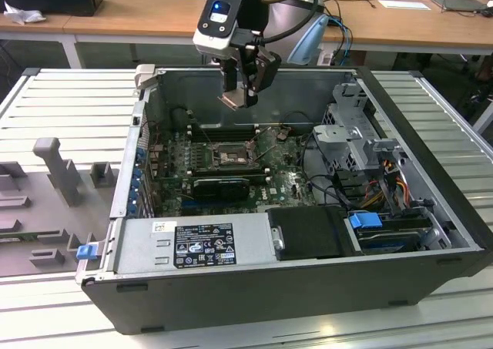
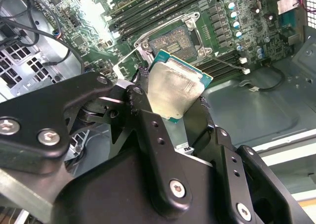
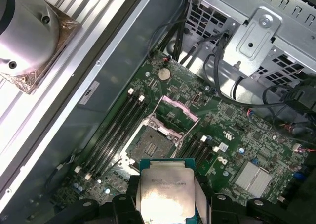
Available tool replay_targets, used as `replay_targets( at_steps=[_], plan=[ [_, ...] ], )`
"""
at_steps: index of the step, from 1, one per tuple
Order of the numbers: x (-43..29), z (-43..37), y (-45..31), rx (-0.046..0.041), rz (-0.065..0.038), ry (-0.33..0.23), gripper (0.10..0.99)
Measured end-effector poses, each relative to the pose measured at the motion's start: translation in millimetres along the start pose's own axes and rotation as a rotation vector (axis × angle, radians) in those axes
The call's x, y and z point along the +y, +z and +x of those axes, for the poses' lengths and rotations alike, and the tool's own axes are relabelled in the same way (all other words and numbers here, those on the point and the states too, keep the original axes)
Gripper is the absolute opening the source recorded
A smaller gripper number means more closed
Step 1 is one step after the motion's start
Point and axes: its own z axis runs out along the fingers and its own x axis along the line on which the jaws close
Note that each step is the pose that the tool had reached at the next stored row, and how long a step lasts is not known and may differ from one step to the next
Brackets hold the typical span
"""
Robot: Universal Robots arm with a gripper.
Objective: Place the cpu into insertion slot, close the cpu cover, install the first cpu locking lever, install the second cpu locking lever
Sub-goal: 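Place the cpu into insertion slot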
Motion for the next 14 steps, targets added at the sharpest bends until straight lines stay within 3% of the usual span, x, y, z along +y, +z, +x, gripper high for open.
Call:
replay_targets(
  at_steps=[14],
  plan=[
    [-0.1, 0.0, 0.7, -0.0016, 0.001, 0.028, 0.525]
  ],
)
